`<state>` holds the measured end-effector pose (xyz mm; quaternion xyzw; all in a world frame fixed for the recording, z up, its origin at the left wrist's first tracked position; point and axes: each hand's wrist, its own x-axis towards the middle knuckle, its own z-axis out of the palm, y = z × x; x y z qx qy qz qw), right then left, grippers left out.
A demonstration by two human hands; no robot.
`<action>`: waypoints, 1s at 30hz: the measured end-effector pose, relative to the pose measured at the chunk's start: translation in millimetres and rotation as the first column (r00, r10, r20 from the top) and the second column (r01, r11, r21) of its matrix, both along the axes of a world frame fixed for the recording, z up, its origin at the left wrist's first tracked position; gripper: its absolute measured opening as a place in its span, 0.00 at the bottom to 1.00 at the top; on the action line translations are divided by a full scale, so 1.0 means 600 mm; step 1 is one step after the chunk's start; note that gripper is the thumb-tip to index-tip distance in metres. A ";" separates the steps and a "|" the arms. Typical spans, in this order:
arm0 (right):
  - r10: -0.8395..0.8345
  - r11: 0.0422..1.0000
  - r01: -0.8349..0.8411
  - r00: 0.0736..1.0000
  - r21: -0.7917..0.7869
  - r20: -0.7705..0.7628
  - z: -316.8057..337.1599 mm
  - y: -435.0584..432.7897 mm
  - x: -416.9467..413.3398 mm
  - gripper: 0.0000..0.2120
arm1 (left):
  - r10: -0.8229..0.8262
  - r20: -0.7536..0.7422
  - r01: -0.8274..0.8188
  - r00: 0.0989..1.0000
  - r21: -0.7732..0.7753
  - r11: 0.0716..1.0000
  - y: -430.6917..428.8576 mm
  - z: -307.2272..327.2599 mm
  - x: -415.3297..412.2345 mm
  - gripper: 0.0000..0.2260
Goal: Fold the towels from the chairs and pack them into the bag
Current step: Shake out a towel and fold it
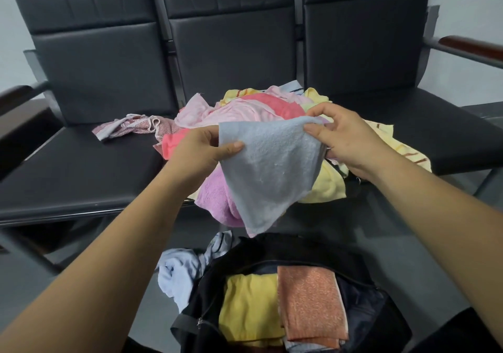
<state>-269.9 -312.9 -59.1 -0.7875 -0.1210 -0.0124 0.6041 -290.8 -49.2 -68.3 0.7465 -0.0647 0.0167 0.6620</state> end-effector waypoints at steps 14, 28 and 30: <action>0.127 0.969 -0.081 0.973 0.232 -0.191 -0.017 -0.017 0.021 0.22 | 0.091 -0.019 -0.088 0.996 0.119 0.989 0.004 -0.014 0.001 0.24; -0.041 0.985 0.069 0.984 0.156 -0.173 -0.096 -0.041 0.024 0.07 | 0.035 0.170 -0.073 0.985 0.226 0.971 -0.016 -0.076 -0.004 0.05; -0.031 0.944 0.120 0.960 0.309 -0.279 -0.130 -0.036 0.017 0.08 | 0.041 0.115 -0.066 0.993 0.223 0.972 -0.024 -0.108 -0.009 0.07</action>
